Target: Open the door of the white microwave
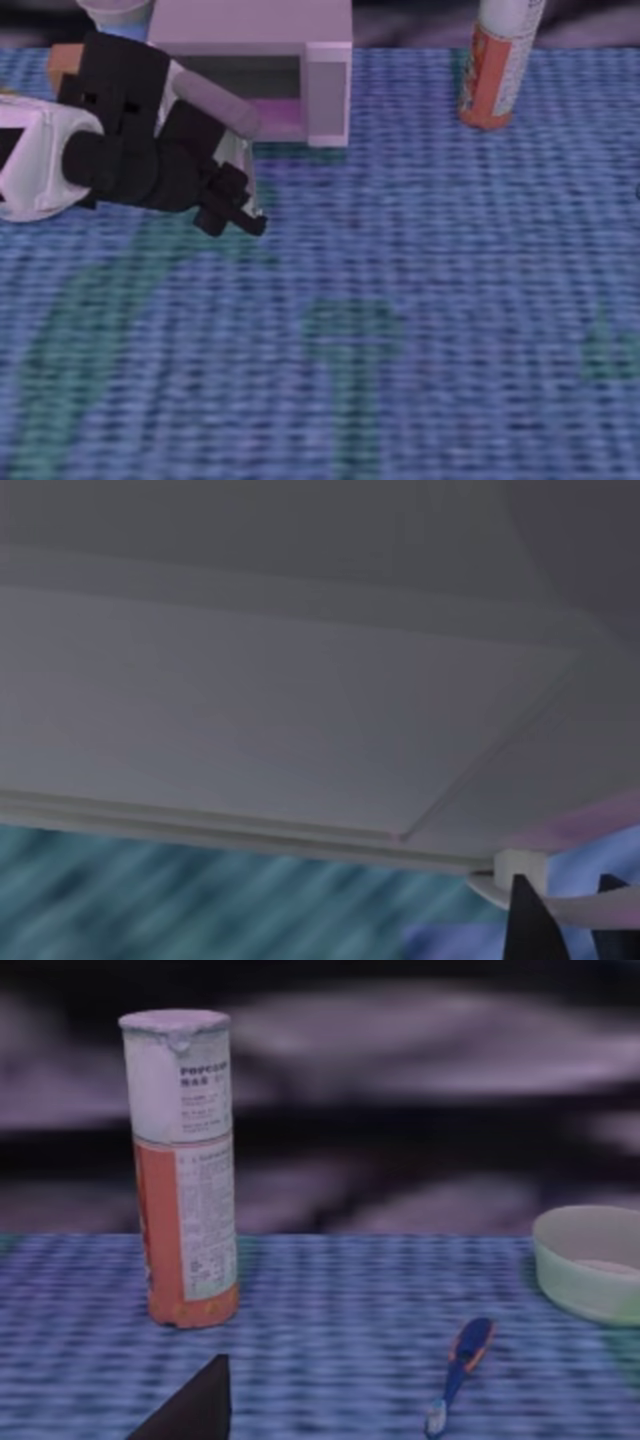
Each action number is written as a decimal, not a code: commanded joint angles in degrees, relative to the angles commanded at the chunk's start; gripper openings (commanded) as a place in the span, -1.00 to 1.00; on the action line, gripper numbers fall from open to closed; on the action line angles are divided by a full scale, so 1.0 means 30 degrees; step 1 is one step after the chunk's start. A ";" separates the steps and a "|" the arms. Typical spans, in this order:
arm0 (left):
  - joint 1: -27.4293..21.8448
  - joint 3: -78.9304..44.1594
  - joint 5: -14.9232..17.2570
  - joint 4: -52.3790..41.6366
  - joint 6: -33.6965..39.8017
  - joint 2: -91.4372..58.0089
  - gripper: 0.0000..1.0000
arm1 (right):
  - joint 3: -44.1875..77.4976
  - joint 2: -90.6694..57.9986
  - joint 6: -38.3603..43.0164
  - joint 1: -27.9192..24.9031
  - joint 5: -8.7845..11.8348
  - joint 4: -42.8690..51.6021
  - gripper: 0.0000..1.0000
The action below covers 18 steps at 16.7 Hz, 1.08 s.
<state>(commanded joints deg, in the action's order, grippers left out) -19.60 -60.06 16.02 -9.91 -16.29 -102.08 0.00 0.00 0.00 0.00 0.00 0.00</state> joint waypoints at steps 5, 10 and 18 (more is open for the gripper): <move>0.0435 0.0075 0.0515 -0.0255 -0.0853 0.0119 -1.00 | 0.0000 0.0000 0.0000 0.0000 0.0000 0.0000 1.00; 0.0851 0.0159 0.1067 -0.0521 -0.1726 0.0237 -1.00 | 0.0000 0.0000 0.0000 0.0000 0.0000 0.0000 1.00; 0.0851 0.0159 0.1067 -0.0521 -0.1726 0.0237 -1.00 | 0.0000 0.0000 0.0000 0.0000 0.0000 0.0000 1.00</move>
